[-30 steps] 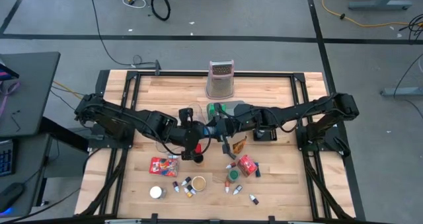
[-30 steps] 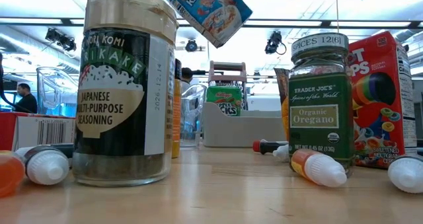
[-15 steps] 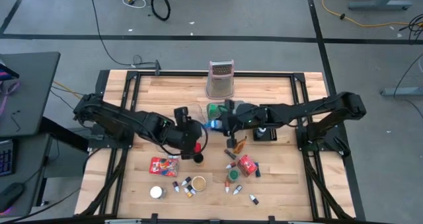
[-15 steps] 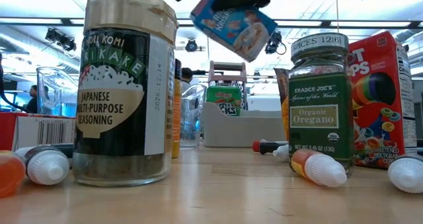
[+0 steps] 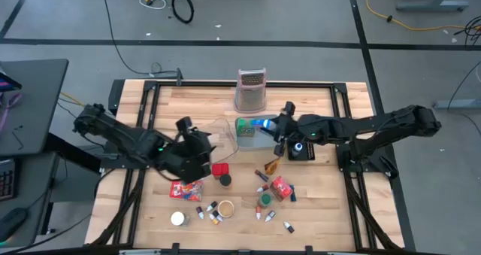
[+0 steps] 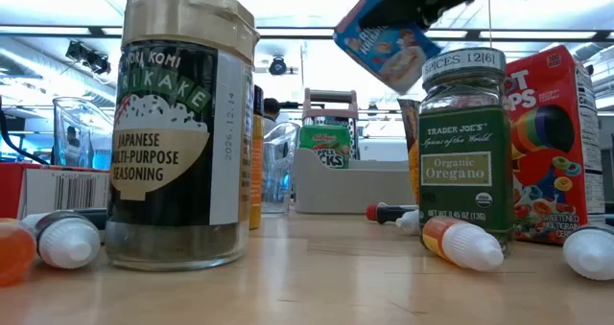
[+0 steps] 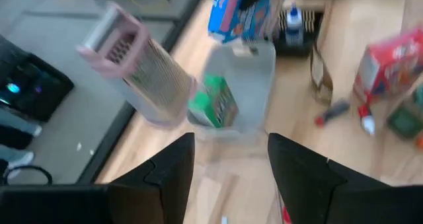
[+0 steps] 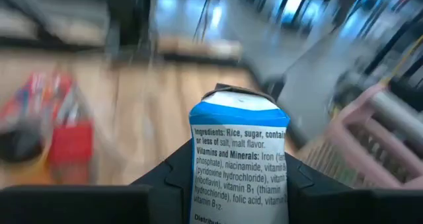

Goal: Pick & Place Kitchen Items
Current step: Put the blue cereal box into the gray bin

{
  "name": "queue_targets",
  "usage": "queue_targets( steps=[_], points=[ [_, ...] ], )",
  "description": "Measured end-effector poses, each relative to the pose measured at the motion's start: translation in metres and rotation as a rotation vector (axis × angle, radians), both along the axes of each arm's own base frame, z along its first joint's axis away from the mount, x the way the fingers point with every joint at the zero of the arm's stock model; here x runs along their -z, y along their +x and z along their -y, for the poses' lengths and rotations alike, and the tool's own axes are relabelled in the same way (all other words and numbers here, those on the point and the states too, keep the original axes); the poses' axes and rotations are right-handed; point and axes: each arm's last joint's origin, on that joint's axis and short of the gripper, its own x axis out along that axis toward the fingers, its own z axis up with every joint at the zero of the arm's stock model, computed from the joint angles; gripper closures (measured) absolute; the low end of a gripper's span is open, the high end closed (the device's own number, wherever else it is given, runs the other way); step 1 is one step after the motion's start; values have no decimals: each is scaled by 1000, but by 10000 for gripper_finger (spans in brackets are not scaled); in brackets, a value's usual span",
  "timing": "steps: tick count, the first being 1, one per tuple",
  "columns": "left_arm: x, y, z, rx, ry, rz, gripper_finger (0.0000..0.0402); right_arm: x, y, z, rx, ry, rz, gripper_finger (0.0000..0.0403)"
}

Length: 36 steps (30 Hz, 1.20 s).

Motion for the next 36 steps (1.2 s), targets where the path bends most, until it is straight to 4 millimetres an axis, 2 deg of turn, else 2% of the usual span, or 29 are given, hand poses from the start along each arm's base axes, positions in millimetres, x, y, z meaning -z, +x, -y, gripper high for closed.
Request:
queue_targets(
  steps=[2, 5, 9, 13, 19, 30, 36],
  points=[
    [-5, -5, 1, -38, 17, 56, 202, 12, -5, 7, 6, -45, 105, 277],
    [-9, -10, 1, -55, 9, 96, 202, 37, -14, 21, 14, -67, 171, 277],
    [-9, -10, 1, -50, 17, 92, 203, 62, -25, 39, 3, 31, 241, 277],
    [-10, -8, -4, -69, 20, 98, 203, 73, -26, 57, -27, 118, 289, 277],
    [-10, -6, -8, -83, 19, 98, 203, 93, -17, 75, 0, 148, 236, 277],
    [-9, -6, -7, -61, 9, 80, 203, 102, -16, 86, 22, 141, 216, 276],
    [-9, -6, -7, -58, 2, 78, 204, 103, -17, 89, 25, 144, 215, 244]
  ],
)
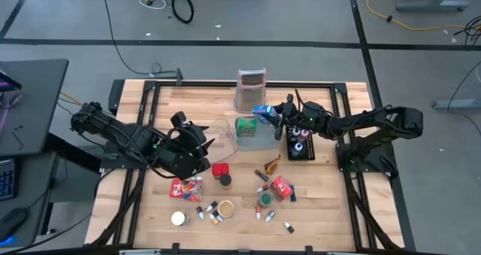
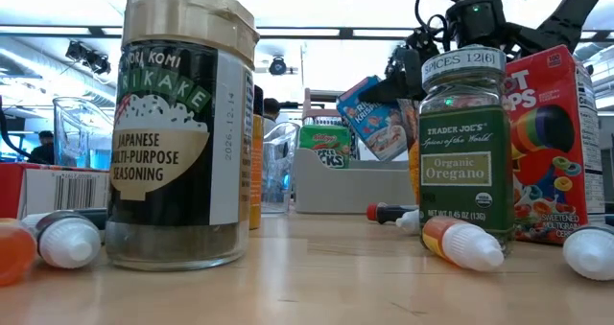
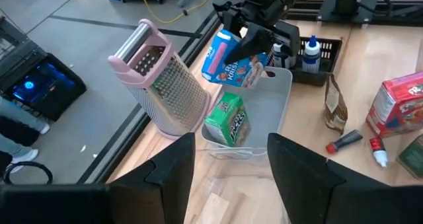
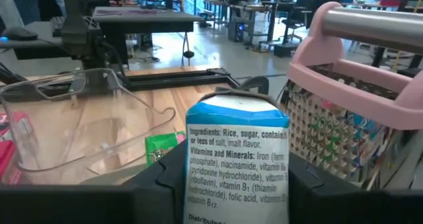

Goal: Pick & Place Kitchen Items
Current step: Put the blue cereal box into the gray bin, then put the right red cereal box into the gray bin

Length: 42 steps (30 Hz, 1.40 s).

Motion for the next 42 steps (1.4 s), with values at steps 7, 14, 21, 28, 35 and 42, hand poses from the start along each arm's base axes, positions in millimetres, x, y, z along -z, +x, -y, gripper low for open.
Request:
queue_targets(
  steps=[7, 14, 21, 28, 35, 42],
  points=[
    [0, 0, 0, 0, -3, 2, 204, 2, -2, 5, -9, 17, -13, 233],
    [0, 0, 0, 6, -14, -2, 204, 2, -2, 5, -29, 20, -11, 234],
    [0, 0, 1, 10, -19, -3, 204, -8, 2, 5, -74, 36, 58, 234],
    [0, 1, 1, 12, -25, 0, 204, -20, 14, 7, -101, 63, 19, 234],
    [1, 1, 2, 32, -50, -13, 204, -20, 16, 8, -101, 50, -15, 215],
    [1, 1, 2, 32, -51, -13, 204, -18, 15, 9, -54, 7, -50, 191]
  ],
)
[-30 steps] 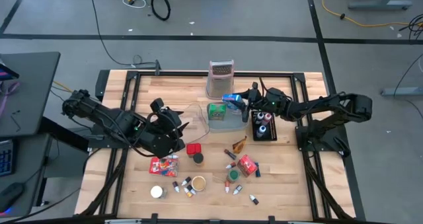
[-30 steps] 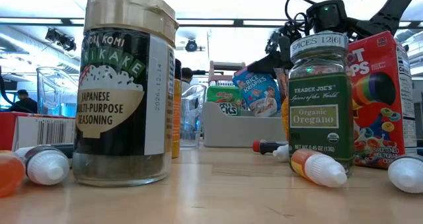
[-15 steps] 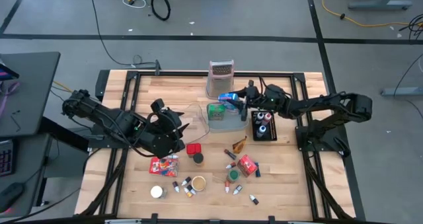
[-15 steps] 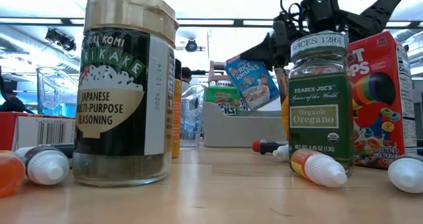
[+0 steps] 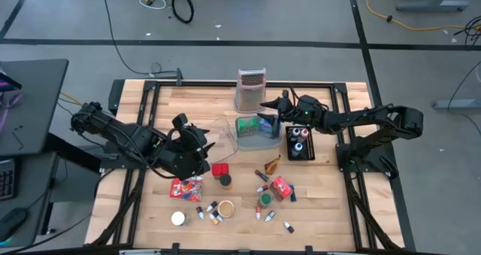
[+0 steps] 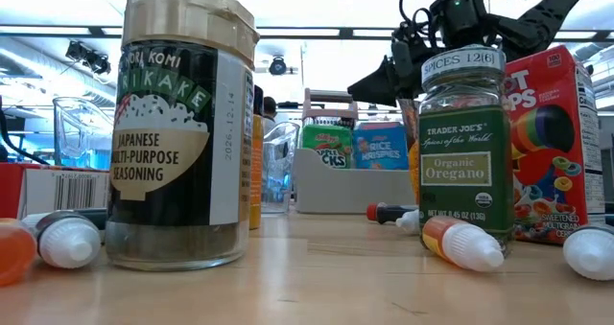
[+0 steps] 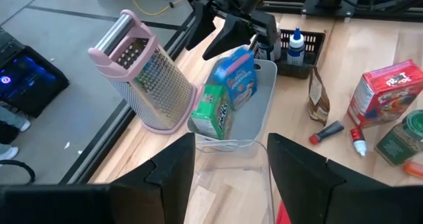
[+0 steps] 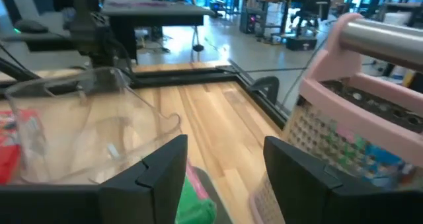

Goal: Pick & Place Kitchen Items
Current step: Put the right red cereal box into the gray bin

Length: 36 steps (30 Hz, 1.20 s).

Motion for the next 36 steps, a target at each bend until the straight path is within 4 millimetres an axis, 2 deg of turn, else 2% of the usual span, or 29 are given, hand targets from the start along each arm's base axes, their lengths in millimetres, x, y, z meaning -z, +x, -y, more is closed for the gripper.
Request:
queue_targets(
  steps=[7, 14, 19, 22, 25, 29, 33, 36],
  points=[
    [0, 0, 0, 0, 0, 0, 204, 0, -1, -1, -26, -22, -26, 206],
    [1, 0, 1, 5, -28, -1, 204, -28, 0, -11, -160, 38, -9, 200],
    [1, 0, 1, 5, -31, 0, 204, -64, 4, -39, -312, 96, -6, 199],
    [0, 0, 0, -2, -22, 3, 204, -83, 5, -63, -369, 113, -45, 199],
    [1, 0, 0, -4, -18, 3, 203, -97, 4, -83, -404, 206, -113, 199],
    [8, 1, 0, -7, -4, -18, 203, -97, -1, -109, -469, 263, -266, 199],
    [15, 1, 1, -11, -20, -34, 203, -93, -5, -127, -429, 501, -330, 199],
    [17, 1, 1, -9, -21, -39, 203, -91, -8, -138, -443, 576, -364, 199]
  ],
)
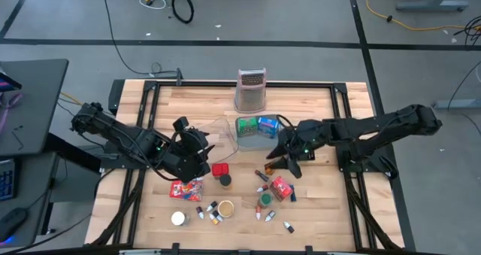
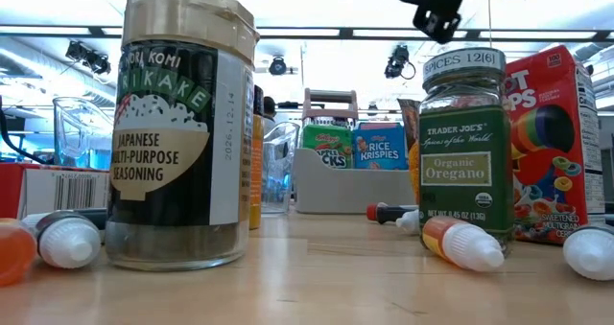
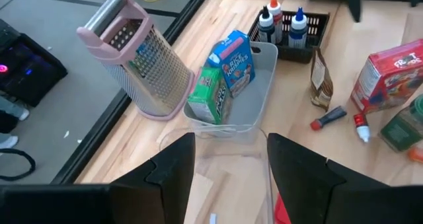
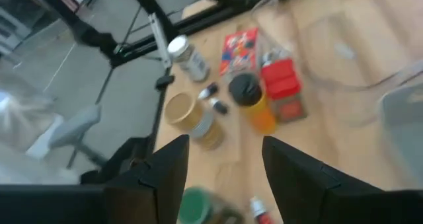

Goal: Pick & Place Kitchen Items
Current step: Put the right red cereal box into the gray bin

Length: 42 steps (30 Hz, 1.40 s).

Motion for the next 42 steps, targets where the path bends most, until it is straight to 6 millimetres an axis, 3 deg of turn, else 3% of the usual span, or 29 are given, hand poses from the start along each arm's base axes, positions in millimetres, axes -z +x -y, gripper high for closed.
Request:
queue_targets(
  steps=[6, 10, 15, 19, 24, 31, 42],
  points=[
    [-2, 3, 1, -1, -20, 43, 203, 2, -5, -18, -53, -1, -25, 199],
    [0, 4, 2, 0, -22, 49, 203, 13, -16, -29, -108, 22, -184, 199],
    [26, 14, 8, 38, -3, 45, 203, 27, -33, -38, -34, -92, -367, 199],
    [51, 20, 11, 64, -7, 55, 203, 30, -38, -42, 51, -133, -404, 199],
    [62, 21, 11, 37, -14, 88, 203, 29, -37, -47, 106, -55, -404, 199],
    [59, 24, 12, 24, 5, 130, 203, 42, -31, -50, 211, -51, -467, 199],
    [59, 24, 11, 24, 12, 128, 203, 65, -16, -58, 205, -81, -548, 199]
  ],
)
